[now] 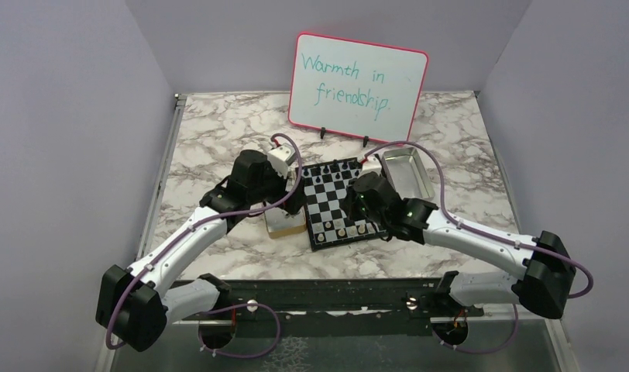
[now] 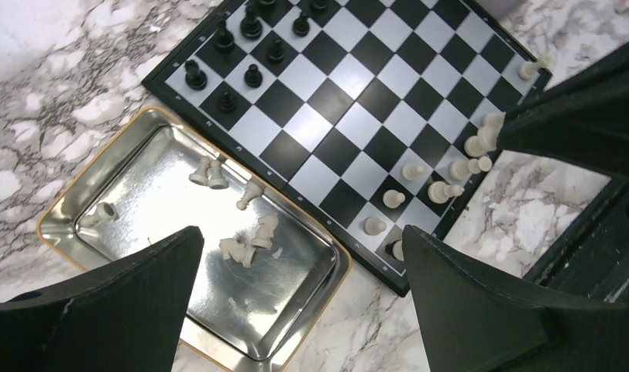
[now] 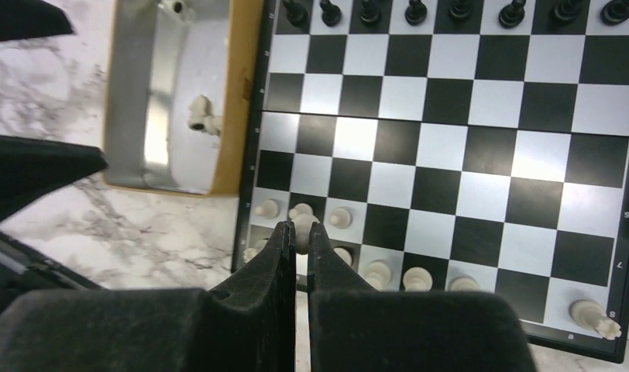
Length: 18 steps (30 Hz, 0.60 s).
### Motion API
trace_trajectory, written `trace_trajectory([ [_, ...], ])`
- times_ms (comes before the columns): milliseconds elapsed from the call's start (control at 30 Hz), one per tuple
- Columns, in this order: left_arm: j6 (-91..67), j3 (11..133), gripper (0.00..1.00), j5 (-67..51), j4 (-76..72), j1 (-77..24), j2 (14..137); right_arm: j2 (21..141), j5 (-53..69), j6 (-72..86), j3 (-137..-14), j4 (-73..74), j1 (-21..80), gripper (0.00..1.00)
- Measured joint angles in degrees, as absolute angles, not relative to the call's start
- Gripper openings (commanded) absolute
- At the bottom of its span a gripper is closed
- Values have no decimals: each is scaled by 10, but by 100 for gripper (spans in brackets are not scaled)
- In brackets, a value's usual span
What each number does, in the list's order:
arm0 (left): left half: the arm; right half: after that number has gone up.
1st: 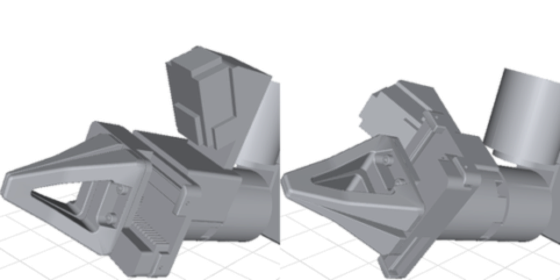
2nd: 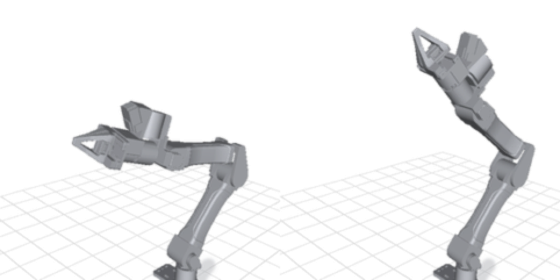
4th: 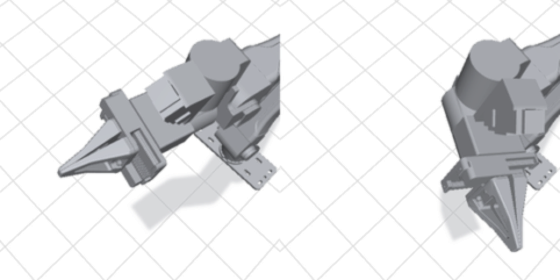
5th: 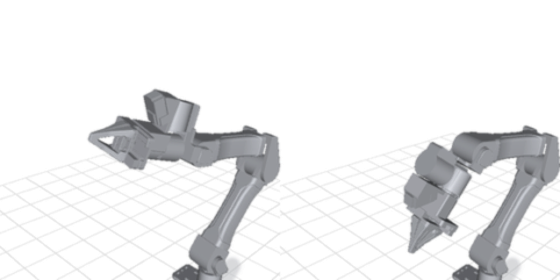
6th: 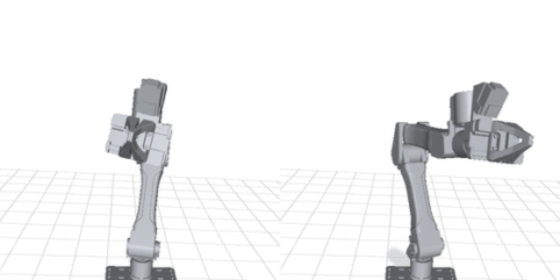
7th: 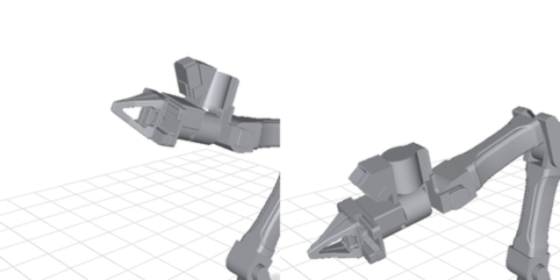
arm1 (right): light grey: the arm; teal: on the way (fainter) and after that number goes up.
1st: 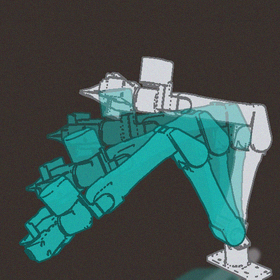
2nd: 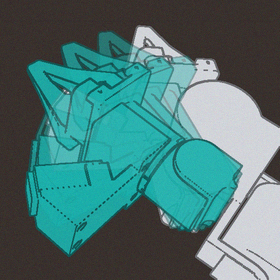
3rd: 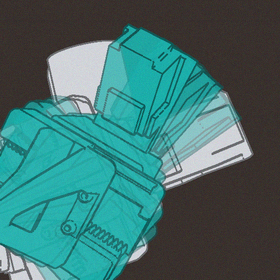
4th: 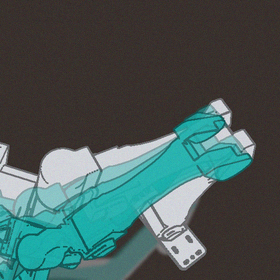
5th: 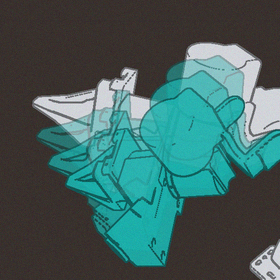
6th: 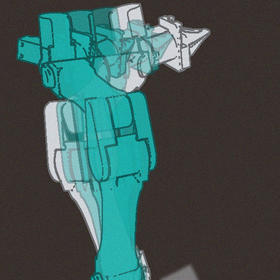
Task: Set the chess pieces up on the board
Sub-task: Place the chess piece on the chessboard.
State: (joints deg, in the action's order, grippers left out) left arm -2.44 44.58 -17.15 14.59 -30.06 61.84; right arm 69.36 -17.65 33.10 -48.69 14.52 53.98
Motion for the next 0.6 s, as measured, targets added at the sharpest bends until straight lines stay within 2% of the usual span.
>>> trace_trajectory([
  [333, -65, 459, 99, -69, 204, -298, 637, 761, -211, 310, -487, 164, 533, 5],
  [600, -67, 450, 99, 51, 224, -298, 591, 790, -212, 309, -487, 160, 517, 5],
])
